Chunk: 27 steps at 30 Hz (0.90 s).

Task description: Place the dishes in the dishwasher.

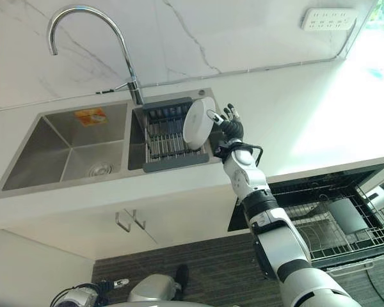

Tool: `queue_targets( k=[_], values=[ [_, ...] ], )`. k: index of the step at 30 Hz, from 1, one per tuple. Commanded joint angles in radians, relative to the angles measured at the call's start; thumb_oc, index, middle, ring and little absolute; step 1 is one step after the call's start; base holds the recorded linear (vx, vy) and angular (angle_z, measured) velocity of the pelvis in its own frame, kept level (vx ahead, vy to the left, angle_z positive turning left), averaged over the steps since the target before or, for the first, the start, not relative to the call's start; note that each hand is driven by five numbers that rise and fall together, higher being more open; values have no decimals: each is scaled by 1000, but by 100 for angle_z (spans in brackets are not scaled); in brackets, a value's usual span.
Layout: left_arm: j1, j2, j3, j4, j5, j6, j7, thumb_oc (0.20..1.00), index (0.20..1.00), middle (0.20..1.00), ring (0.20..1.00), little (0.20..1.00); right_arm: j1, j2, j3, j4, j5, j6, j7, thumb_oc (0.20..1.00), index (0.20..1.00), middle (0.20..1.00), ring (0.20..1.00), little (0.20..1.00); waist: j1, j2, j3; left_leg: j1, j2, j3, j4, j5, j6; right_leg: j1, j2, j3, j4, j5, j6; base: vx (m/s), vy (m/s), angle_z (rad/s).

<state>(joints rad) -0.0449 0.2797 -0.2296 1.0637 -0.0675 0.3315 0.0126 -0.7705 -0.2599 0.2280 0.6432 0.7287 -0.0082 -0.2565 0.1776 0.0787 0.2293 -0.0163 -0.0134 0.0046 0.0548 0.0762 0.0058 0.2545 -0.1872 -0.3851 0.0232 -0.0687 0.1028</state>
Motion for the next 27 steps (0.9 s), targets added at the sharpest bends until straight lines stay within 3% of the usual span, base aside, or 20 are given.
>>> queue_targets(
  k=[1,19,27],
  values=[
    [-46,-4,-62,49,-16,10,18,1000,1000,1000,1000,1000,-54,-42,-12,4,17,-35,9,1000,1000,1000,1000,1000,27,40,-6,37,47,-12,-44,-50,-61,-114,-41,28,140,-49,14,-17,104,11],
    [-77,-3,-68,35,-42,35,-2,1000,1000,1000,1000,1000,-117,-91,-15,48,24,-5,44,1000,1000,1000,1000,1000,16,67,57,5,29,-21,-5,-47,-52,-175,-57,57,211,-54,10,7,14,1],
    [-89,8,-69,31,-42,37,-8,1000,1000,1000,1000,1000,-150,-102,-9,58,18,-7,68,1000,1000,1000,1000,1000,24,60,76,-8,26,-27,7,-47,-48,-183,-55,59,221,-55,10,-6,1,3]
  ],
)
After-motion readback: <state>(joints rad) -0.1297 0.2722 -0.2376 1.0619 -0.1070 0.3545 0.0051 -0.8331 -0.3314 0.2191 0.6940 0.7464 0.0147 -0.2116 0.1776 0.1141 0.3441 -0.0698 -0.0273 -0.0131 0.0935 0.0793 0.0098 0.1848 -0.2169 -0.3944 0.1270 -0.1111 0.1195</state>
